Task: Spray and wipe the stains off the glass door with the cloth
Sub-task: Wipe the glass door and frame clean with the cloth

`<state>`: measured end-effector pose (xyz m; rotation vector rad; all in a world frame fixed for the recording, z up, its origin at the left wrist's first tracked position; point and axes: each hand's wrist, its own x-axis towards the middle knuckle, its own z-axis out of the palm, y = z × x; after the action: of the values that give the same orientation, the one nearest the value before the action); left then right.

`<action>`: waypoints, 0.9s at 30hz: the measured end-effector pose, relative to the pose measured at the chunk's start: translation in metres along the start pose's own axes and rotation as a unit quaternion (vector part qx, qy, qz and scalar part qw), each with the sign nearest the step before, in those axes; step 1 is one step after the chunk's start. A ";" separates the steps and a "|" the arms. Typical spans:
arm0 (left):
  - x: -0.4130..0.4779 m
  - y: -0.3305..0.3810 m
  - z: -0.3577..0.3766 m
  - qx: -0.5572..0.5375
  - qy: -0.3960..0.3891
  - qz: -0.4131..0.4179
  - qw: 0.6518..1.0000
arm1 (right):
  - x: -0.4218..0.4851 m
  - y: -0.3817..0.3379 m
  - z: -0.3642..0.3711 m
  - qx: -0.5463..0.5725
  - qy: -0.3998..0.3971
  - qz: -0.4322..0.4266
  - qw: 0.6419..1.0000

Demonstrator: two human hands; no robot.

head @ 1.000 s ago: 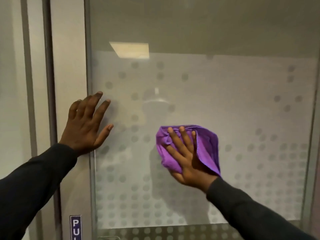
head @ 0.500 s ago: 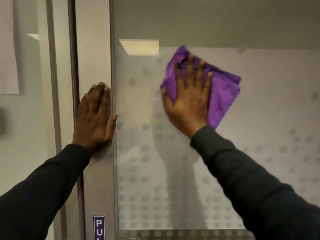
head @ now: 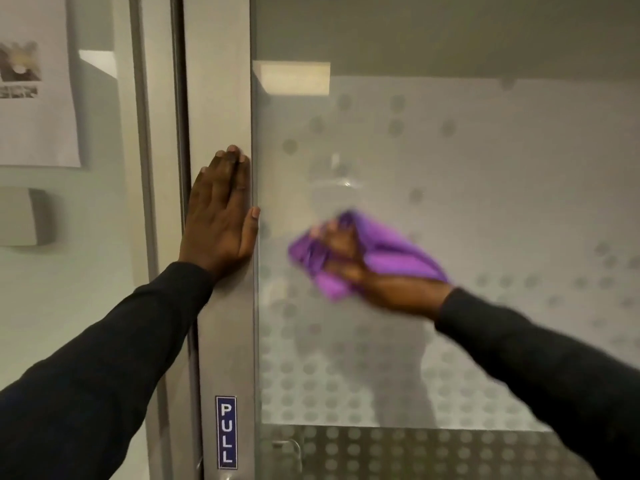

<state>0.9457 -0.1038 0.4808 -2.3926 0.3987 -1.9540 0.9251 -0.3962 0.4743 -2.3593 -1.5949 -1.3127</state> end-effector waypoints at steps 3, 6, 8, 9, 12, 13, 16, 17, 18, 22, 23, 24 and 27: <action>0.000 0.001 0.000 0.001 0.003 0.000 1.000 | 0.039 0.036 -0.028 -0.062 0.129 0.117 0.983; 0.000 0.000 -0.001 0.003 0.002 0.001 1.000 | 0.069 0.051 -0.019 -0.119 0.206 0.111 0.965; 0.000 0.000 -0.001 0.002 0.008 0.002 1.000 | 0.077 0.041 0.000 -0.110 0.235 0.111 0.959; 0.000 0.000 -0.001 0.000 0.011 0.004 1.000 | 0.075 0.032 0.015 -0.106 0.231 0.107 0.961; 0.000 0.000 0.000 -0.002 0.012 0.010 1.000 | 0.042 -0.006 0.069 -0.073 0.153 0.029 0.985; 0.000 0.000 0.001 -0.002 0.010 0.011 1.000 | 0.027 -0.024 0.082 -0.044 0.097 0.010 0.994; -0.002 -0.002 0.000 -0.001 0.003 0.004 1.000 | -0.026 -0.068 0.104 0.058 -0.009 -0.015 0.998; -0.002 -0.001 -0.001 -0.003 0.002 0.002 1.000 | -0.043 -0.080 0.105 0.096 -0.025 -0.027 0.995; -0.001 -0.001 -0.002 -0.005 0.001 0.000 1.000 | -0.058 -0.088 0.108 0.105 -0.051 -0.048 0.992; -0.001 0.001 -0.002 -0.007 -0.004 -0.003 1.000 | -0.079 -0.089 0.077 0.250 -0.098 0.103 0.958; -0.001 0.000 -0.002 -0.008 -0.003 -0.003 1.000 | -0.075 -0.084 0.060 0.278 -0.092 0.162 0.942; -0.002 0.000 -0.002 -0.007 -0.002 -0.002 1.000 | -0.070 -0.076 0.043 0.294 -0.084 0.205 0.930; -0.002 0.001 -0.003 -0.014 -0.001 -0.003 1.000 | -0.051 -0.044 -0.015 0.288 -0.031 0.273 0.917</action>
<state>0.9425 -0.1038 0.4792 -2.4153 0.4237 -1.9614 0.8751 -0.4203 0.4326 -2.2136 -1.0036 -0.5598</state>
